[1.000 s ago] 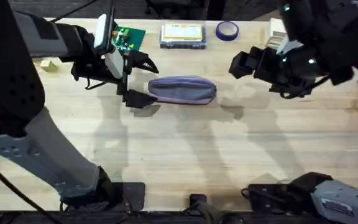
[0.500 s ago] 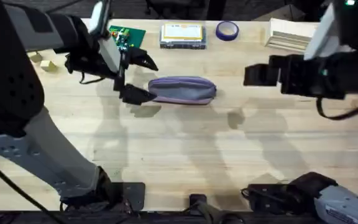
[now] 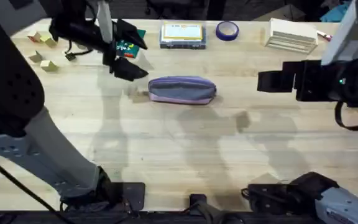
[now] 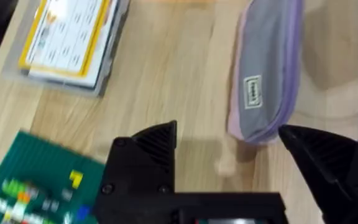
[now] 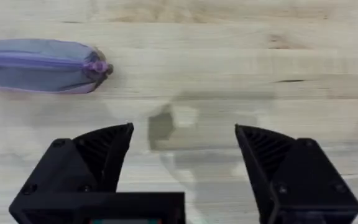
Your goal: Unzip the bag, pick up the pens from the table one at a time and place them inside, then zip the bag closed.
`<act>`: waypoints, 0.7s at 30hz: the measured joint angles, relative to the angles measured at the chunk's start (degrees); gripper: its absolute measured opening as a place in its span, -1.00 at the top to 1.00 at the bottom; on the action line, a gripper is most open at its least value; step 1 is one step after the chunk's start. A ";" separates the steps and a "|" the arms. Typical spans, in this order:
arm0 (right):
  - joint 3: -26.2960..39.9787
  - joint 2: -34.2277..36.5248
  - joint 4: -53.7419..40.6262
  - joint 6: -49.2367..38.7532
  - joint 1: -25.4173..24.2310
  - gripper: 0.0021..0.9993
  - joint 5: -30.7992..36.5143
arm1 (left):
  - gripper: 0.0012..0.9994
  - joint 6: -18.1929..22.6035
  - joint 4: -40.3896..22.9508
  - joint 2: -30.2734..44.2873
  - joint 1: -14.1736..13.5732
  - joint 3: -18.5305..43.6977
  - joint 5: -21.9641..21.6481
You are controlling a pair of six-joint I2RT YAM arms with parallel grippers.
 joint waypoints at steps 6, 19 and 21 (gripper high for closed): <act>0.00 -0.01 0.00 -0.59 0.00 -1.00 2.66 | -0.99 -11.28 -0.02 -0.02 -1.10 5.37 -7.61; 0.00 -0.02 0.00 -2.10 0.00 -1.00 6.84 | -0.99 -27.25 -4.26 -11.76 -7.32 8.21 -19.65; 0.00 0.00 0.00 -2.09 0.00 -1.00 6.99 | -0.99 -28.81 -4.55 -14.39 -7.21 8.22 -19.67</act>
